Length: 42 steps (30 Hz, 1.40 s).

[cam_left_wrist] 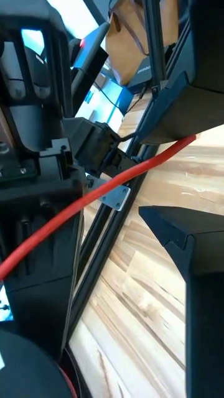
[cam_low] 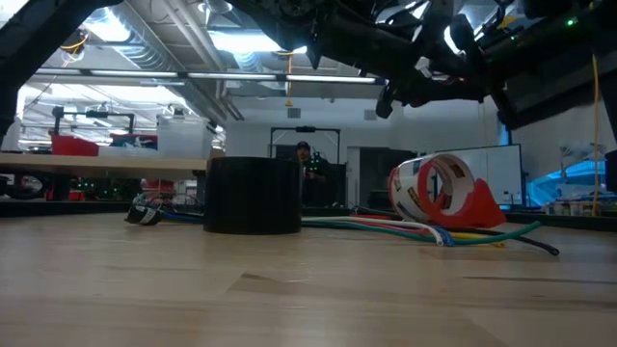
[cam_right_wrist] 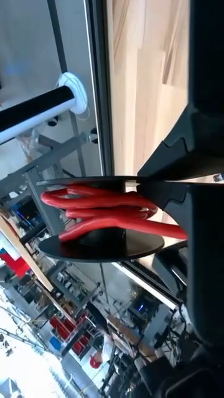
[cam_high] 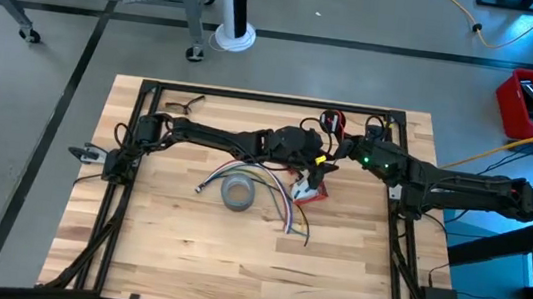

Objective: Coil cords
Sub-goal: Coil the red wire on the black spool

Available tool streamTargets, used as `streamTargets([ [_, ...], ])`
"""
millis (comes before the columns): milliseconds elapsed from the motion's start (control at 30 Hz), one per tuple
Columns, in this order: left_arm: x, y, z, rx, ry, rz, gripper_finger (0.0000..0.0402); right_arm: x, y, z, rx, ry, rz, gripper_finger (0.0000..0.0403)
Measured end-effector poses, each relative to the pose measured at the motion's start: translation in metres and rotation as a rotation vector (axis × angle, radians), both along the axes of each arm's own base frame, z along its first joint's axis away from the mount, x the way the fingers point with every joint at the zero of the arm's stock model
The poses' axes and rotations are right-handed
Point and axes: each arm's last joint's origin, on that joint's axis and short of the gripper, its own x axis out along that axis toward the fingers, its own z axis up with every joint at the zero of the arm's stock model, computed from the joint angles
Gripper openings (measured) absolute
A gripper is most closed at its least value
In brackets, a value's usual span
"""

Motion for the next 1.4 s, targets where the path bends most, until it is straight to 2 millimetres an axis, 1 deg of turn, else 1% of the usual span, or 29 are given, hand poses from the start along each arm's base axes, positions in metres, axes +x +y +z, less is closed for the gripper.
streamTargets([
  [67,0.0,0.0,0.0,0.002,0.001,0.007,0.0159,0.0,0.0,0.0,0.0,0.001,0.001,0.0003],
  [167,0.0,0.0,0.0,0.017,0.005,0.013,0.0133,0.0,0.0,0.0,0.005,0.001,0.017,0.0003],
  [233,0.0,0.0,-0.001,0.034,0.016,0.008,0.0106,0.0,0.0,0.0,0.006,0.001,0.02,0.0003],
  [400,-0.002,0.001,-0.007,0.065,0.087,-0.002,0.0022,0.0,0.001,-0.001,0.012,0.007,0.038,0.0003],
  [467,-0.003,0.002,-0.01,0.067,0.121,-0.004,0.0008,0.001,0.002,-0.001,0.02,0.005,0.069,0.0003],
  [600,-0.007,0.005,-0.016,0.059,0.19,0.001,0.0015,-0.001,0.004,0.0,0.043,0.003,0.142,0.0003],
  [767,-0.016,0.01,-0.019,0.056,0.313,0.003,0.0005,-0.009,0.008,-0.006,0.117,0.066,0.208,0.0003],
  [1000,-0.032,0.023,-0.015,0.081,0.446,0.003,0.0004,-0.022,0.013,-0.012,0.178,0.149,0.288,0.0003],
  [1100,-0.037,0.029,-0.012,0.079,0.478,0.012,0.0003,-0.023,0.015,-0.011,0.198,0.145,0.341,0.0003],
  [1233,-0.039,0.034,-0.013,0.078,0.493,0.015,0.0003,-0.023,0.017,-0.01,0.22,0.132,0.407,0.0003],
  [1400,-0.039,0.033,-0.013,0.125,0.504,-0.029,0.0002,-0.023,0.02,-0.012,0.259,0.144,0.491,0.0003],
])
